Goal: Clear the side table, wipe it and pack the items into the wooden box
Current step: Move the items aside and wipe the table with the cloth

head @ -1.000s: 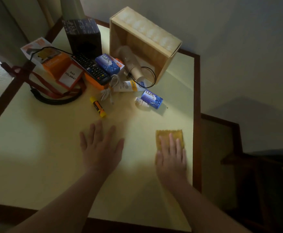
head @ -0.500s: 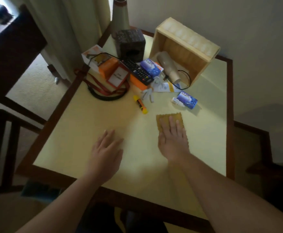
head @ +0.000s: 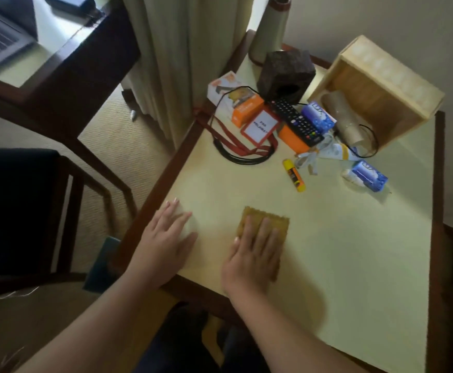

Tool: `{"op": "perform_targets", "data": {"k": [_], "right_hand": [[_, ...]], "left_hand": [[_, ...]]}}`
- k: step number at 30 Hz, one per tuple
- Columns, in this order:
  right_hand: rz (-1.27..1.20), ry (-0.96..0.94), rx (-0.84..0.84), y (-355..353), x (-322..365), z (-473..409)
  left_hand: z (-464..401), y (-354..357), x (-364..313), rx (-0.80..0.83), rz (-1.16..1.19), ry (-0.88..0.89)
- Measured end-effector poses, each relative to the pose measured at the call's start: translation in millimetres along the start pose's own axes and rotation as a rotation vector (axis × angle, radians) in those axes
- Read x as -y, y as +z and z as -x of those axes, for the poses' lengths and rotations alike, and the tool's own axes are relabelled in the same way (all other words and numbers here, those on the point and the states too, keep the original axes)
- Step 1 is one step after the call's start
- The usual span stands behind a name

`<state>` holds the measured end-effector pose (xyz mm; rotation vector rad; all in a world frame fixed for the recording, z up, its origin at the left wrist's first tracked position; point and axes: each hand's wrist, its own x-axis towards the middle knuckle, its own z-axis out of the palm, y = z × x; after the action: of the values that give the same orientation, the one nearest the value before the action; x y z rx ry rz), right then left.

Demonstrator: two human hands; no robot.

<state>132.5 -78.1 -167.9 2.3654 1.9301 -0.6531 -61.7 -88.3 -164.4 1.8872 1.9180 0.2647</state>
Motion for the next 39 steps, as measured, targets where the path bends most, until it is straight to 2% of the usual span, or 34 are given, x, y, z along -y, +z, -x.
{"op": "perform_targets", "data": {"k": [6, 9, 12, 15, 18, 20, 22, 24, 28, 29, 31, 34, 36, 37, 39], "right_hand": [[0.224, -0.452, 0.109, -15.4, 63.5, -76.7], [0.311, -0.611, 0.193, -19.6, 95.0, -116.3], [0.347, -0.677, 0.211, -19.8, 121.7, -139.0], [0.357, -0.654, 0.25, -15.9, 143.3, -135.5], [0.368, -0.857, 0.329, -12.9, 136.2, -93.8], [0.374, -1.062, 0.372, -15.6, 109.0, -56.2], [0.38, -1.155, 0.391, -24.5, 71.5, -36.0], [0.369, -1.061, 0.335, -36.0, 31.4, -45.2], [0.218, -0.493, 0.16, -52.8, -40.8, -77.4], [0.207, -0.405, 0.136, -52.0, -48.9, -76.2], [0.208, -0.414, 0.179, -48.5, -60.9, -56.8], [0.237, -0.816, 0.323, -54.6, -104.5, -5.7], [0.246, -0.938, 0.279, -61.3, -165.4, 1.1], [0.272, -0.89, 0.233, -66.0, -195.9, -5.2], [0.289, -0.627, 0.122, -78.2, -253.1, -29.2]], "left_hand": [[26.8, -5.7, 18.3, 0.034, -0.001, -0.024], [34.4, -13.8, 15.9, 0.063, 0.004, -0.034], [34.0, -21.3, 16.4, 0.066, 0.108, -0.061], [32.6, -33.8, 16.9, -0.096, 0.255, -0.093], [22.9, -47.2, 17.0, -0.287, 0.351, -0.151], [11.6, -55.1, 14.7, -0.282, 0.372, -0.177], [-0.5, -58.2, 10.4, -0.225, 0.359, -0.181], [-13.0, -55.5, 3.1, -0.186, 0.326, -0.143], [-35.0, -42.1, -25.2, -0.131, 0.278, -0.11], [-39.6, -36.3, -35.1, -0.125, 0.27, -0.1], [-47.5, -22.8, -56.5, -0.102, 0.255, -0.091], [-59.1, 2.0, -88.6, -0.028, 0.239, -0.057], [-65.2, 20.0, -106.7, 0.012, 0.204, -0.006], [-67.7, 28.1, -115.3, 0.025, 0.182, 0.012], [-71.5, 43.8, -132.5, 0.033, 0.129, 0.019]]}}
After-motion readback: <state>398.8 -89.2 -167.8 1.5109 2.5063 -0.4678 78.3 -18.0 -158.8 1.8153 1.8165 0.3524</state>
